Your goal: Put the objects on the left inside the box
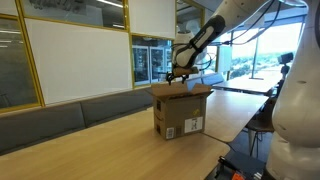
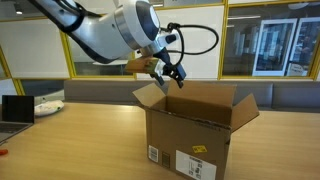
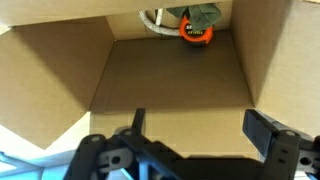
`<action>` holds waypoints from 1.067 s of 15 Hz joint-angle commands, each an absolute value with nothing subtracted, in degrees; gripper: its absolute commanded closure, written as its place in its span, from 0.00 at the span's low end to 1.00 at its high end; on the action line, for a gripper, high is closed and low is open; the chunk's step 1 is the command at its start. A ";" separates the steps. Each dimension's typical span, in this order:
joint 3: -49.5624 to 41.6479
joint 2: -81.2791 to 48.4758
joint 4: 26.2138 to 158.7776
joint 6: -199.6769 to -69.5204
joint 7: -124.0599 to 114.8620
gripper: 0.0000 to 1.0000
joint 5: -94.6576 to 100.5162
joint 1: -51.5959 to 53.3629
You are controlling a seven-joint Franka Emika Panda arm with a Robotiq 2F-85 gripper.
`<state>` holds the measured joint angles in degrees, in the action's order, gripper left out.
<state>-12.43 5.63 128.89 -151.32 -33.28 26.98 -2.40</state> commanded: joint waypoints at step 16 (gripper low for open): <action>-15.03 50.84 148.95 -104.02 11.00 0.00 8.32 -5.29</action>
